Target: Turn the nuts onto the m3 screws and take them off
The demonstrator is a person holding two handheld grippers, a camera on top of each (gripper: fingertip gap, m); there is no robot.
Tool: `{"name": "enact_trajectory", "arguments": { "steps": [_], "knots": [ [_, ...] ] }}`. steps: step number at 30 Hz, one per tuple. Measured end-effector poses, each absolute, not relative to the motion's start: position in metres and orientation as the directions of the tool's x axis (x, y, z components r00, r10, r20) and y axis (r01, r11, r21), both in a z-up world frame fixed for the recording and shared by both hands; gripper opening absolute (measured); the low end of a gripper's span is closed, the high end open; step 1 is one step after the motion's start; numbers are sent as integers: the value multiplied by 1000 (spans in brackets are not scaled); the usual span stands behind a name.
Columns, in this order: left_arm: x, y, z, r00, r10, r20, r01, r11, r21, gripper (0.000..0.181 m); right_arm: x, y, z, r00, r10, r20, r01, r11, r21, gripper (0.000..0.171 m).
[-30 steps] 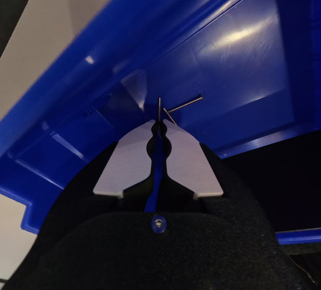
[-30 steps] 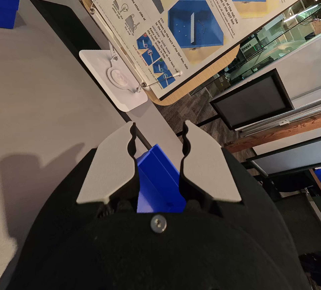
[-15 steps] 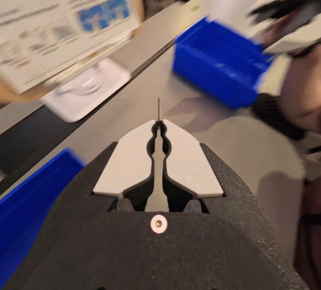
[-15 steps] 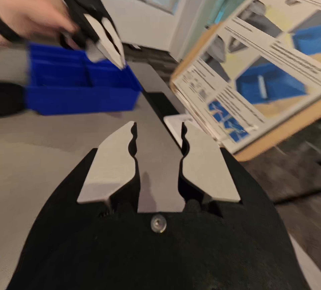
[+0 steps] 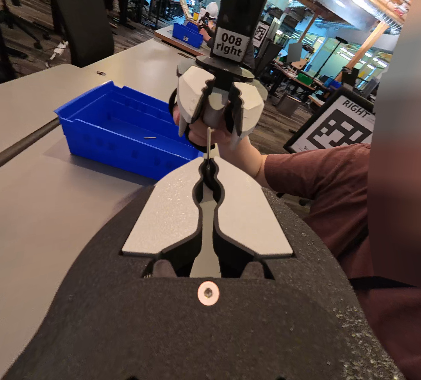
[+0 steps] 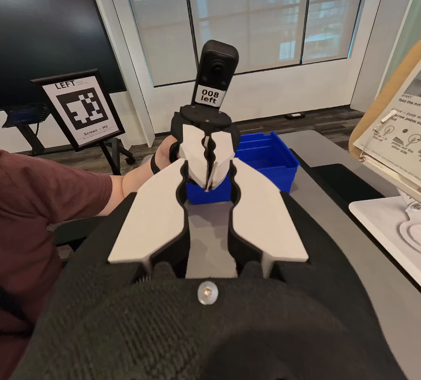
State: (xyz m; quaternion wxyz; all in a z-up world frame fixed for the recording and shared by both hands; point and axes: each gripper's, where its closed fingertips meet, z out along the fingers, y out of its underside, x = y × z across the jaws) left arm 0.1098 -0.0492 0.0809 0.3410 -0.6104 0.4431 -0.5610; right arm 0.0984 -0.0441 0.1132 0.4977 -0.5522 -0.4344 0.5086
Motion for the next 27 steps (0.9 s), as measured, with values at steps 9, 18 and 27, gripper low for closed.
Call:
{"name": "enact_trajectory", "arguments": {
  "steps": [9, 18, 27],
  "knots": [
    [108, -53, 76, -17, -936, 352, -177, -344, -922, 2, 92, -44, 99, 49, 975, -216, 7, -217, -976, 3],
    [112, -52, 68, -26, -914, 405, -185, -394, -900, 6, 89, -40, 90, 13, 955, -297, 17, -297, -955, 3],
    [116, -48, 61, -20, -912, 409, -183, -398, -899, 2, 93, -33, 87, 18, 951, -307, 19, -307, -951, 3]
  ]
}}
